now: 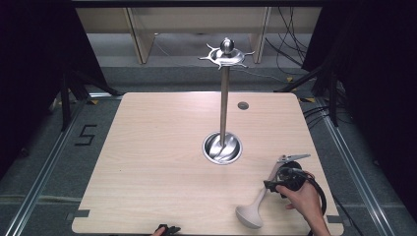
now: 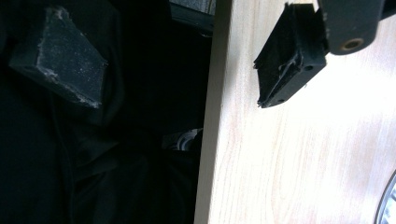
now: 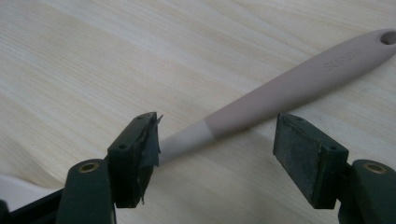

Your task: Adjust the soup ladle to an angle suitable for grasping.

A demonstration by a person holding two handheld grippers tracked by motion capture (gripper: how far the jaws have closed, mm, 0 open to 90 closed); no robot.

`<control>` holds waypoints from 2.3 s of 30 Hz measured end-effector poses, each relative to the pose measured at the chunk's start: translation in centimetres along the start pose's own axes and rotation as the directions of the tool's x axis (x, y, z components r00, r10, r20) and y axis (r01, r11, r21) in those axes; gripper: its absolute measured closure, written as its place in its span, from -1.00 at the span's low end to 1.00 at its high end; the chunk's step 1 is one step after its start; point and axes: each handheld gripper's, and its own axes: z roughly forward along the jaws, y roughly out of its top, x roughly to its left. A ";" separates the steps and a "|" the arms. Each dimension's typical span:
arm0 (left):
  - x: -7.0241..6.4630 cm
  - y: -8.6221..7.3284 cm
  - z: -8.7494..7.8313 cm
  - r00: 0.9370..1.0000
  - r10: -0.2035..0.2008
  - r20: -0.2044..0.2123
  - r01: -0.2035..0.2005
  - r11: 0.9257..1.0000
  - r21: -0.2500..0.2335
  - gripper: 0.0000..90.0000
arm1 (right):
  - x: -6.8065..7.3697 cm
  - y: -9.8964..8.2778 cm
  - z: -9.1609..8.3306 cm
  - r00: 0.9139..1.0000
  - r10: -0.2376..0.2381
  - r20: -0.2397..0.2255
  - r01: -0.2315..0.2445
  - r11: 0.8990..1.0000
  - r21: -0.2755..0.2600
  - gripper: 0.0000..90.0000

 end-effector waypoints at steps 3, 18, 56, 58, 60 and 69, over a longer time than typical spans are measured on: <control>0.0 0.0 0.0 1.000 0.008 0.005 -0.008 1.000 0.005 -0.67 | 0.1 0.2 0.1 1.000 0.009 0.017 -0.009 1.000 -0.013 -0.32; 0.1 0.1 0.0 0.999 0.024 0.039 -0.024 1.000 0.009 -0.67 | 1.0 1.8 1.0 0.996 0.073 0.050 -0.077 0.993 0.091 -0.34; -0.1 0.1 0.1 0.998 0.022 0.055 -0.022 1.000 -0.001 -0.67 | 2.6 2.9 2.8 0.989 0.062 0.138 -0.088 0.978 0.190 -0.27; -0.2 0.1 0.0 1.000 0.022 0.012 -0.022 1.000 -0.011 -0.67 | 2.5 3.1 2.9 0.991 0.046 0.129 -0.071 0.978 0.196 -0.25; -0.2 0.2 0.0 1.000 0.022 0.012 -0.022 1.000 -0.013 -0.67 | 2.9 3.6 3.0 0.994 0.032 0.108 -0.054 0.976 0.211 -0.12; -0.4 0.2 -0.1 0.999 0.031 0.023 -0.031 0.999 -0.020 -0.67 | 4.1 4.8 3.7 0.998 -0.028 0.065 0.012 0.974 0.224 0.12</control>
